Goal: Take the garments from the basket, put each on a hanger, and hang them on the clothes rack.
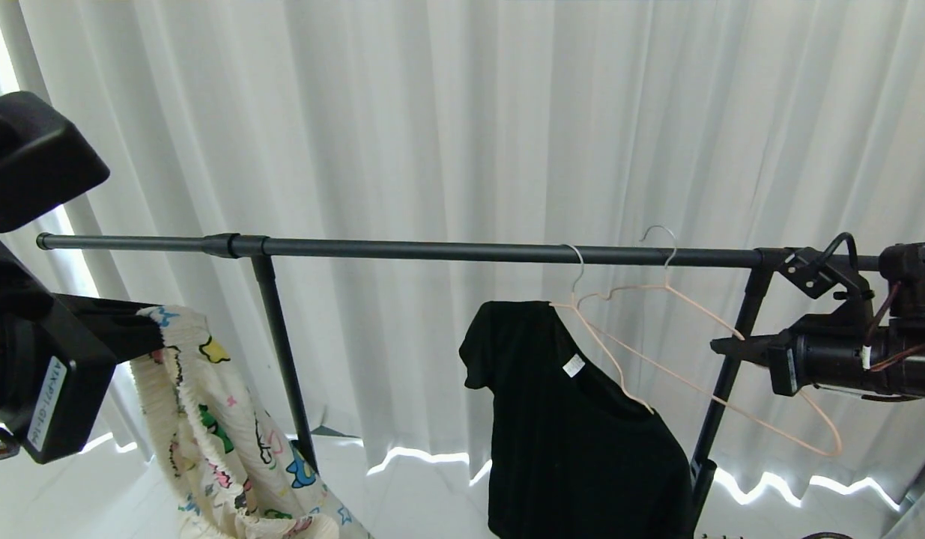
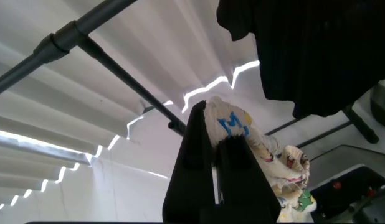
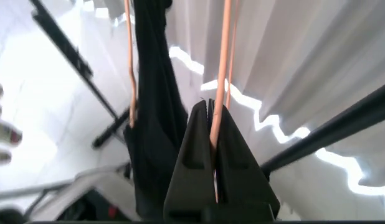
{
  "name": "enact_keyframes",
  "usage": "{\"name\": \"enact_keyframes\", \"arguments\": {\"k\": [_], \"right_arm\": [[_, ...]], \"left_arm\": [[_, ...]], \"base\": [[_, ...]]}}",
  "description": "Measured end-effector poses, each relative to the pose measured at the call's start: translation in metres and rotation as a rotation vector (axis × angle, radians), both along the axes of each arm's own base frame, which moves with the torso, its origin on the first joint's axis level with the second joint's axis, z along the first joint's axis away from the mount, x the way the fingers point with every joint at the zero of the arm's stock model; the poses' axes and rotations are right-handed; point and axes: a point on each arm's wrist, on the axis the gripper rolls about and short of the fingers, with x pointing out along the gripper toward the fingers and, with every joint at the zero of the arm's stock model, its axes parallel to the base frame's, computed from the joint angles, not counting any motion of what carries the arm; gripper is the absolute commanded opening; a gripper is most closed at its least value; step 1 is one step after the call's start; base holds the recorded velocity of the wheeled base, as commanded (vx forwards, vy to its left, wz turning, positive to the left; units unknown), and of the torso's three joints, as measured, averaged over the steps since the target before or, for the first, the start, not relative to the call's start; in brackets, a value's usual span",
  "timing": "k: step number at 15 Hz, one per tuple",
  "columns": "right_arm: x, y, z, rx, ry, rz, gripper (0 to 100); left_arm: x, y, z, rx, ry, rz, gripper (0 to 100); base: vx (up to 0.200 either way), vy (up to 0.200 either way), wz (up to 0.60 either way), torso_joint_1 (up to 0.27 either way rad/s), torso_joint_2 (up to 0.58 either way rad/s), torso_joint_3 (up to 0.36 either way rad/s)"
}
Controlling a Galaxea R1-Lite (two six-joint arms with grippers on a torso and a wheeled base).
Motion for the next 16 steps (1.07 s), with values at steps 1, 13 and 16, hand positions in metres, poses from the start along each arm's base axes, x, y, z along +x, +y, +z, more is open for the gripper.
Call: {"name": "enact_keyframes", "arguments": {"k": [1, 13, 16], "right_arm": [[-0.002, 0.000, 0.001, 0.009, -0.015, -0.004, 0], [-0.081, -0.012, 0.003, 0.053, -0.085, -0.046, 0], [-0.110, -0.016, -0.003, 0.058, -0.104, -0.059, 0]], "left_arm": [[-0.001, 0.001, -0.001, -0.001, -0.001, -0.001, 0], [0.006, 0.000, -0.020, 0.052, -0.113, 0.171, 0], [0.006, 0.000, -0.022, 0.056, -0.108, 0.171, 0]], "base": [[0.000, 0.000, 0.00, 0.000, 0.00, 0.000], [-0.050, 0.000, 0.00, 0.000, 0.00, 0.001], [-0.200, 0.000, 0.00, 0.010, 0.00, -0.001]]}}
